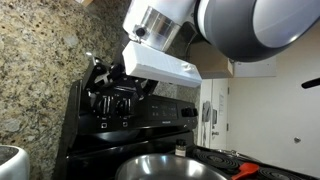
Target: Turn the second knob from the left
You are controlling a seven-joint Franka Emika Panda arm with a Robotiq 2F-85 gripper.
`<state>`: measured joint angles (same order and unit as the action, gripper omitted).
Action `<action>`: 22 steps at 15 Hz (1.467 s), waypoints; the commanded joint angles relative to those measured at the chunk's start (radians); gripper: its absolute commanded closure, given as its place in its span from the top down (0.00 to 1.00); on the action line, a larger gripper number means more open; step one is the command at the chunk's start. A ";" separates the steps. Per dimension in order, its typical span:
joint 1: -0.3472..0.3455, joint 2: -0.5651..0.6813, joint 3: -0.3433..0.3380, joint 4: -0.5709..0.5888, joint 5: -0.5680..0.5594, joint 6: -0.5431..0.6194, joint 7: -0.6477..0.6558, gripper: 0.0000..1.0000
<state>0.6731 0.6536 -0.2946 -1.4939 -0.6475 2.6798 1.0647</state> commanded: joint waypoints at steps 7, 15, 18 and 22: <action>-0.048 -0.079 -0.006 -0.072 -0.115 -0.009 0.096 1.00; -0.144 -0.131 0.034 -0.134 -0.204 -0.017 0.211 1.00; -0.192 -0.116 0.070 -0.132 -0.212 -0.007 0.218 1.00; -0.234 -0.100 0.110 -0.119 -0.203 -0.001 0.205 1.00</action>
<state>0.4698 0.5656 -0.2197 -1.6017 -0.8299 2.6799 1.2533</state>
